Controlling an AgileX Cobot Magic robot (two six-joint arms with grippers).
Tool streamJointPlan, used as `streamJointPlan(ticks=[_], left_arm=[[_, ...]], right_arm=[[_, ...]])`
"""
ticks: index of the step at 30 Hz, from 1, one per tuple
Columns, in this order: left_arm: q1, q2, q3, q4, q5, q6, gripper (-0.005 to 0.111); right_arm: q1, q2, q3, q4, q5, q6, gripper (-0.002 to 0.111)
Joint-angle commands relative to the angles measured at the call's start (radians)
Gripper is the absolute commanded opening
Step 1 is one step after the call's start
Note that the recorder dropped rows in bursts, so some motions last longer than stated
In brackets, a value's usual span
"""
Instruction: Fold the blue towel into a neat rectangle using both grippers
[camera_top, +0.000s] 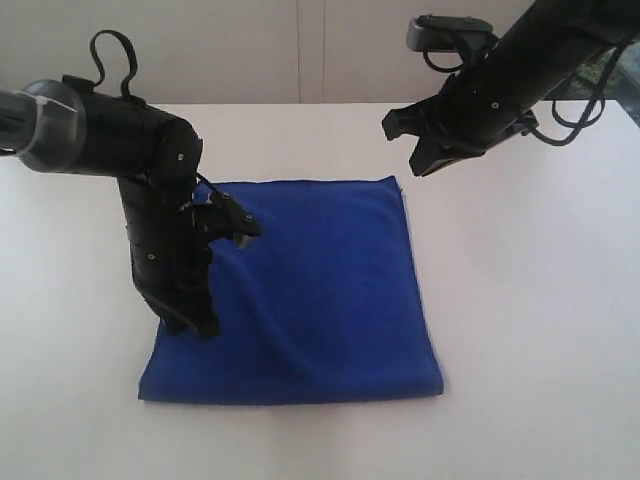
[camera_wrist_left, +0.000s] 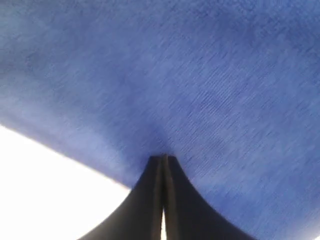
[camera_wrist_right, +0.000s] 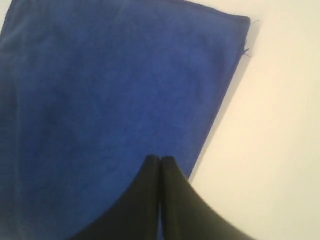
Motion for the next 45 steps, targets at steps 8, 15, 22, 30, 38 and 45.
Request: streamJointPlan(ticks=[8, 15, 22, 30, 38, 45], left_arm=[[0.001, -0.278, 0.008, -0.007, 0.126, 0.069, 0.0], [0.001, -0.353, 0.238, -0.214, 0.006, 0.449, 0.0], [0.001, -0.353, 0.323, -0.217, -0.084, 0.513, 0.0], [0.001, -0.353, 0.322, -0.22, -0.073, 0.508, 0.0], [0.001, -0.353, 0.322, -0.22, -0.082, 0.508, 0.0], [0.001, -0.353, 0.322, -0.22, -0.13, 0.51, 0.0]], right_arm=[[0.011, -0.207, 0.06, -0.009, 0.206, -0.083, 0.0], [0.154, -0.259, 0.373, -0.009, 0.087, -0.418, 0.0], [0.181, -0.259, 0.524, -0.023, -0.031, -0.596, 0.0], [0.181, -0.259, 0.568, -0.022, -0.014, -0.594, 0.0], [0.181, -0.259, 0.597, -0.021, -0.059, -0.598, 0.017], [0.181, -0.259, 0.597, -0.021, -0.081, -0.624, 0.035]])
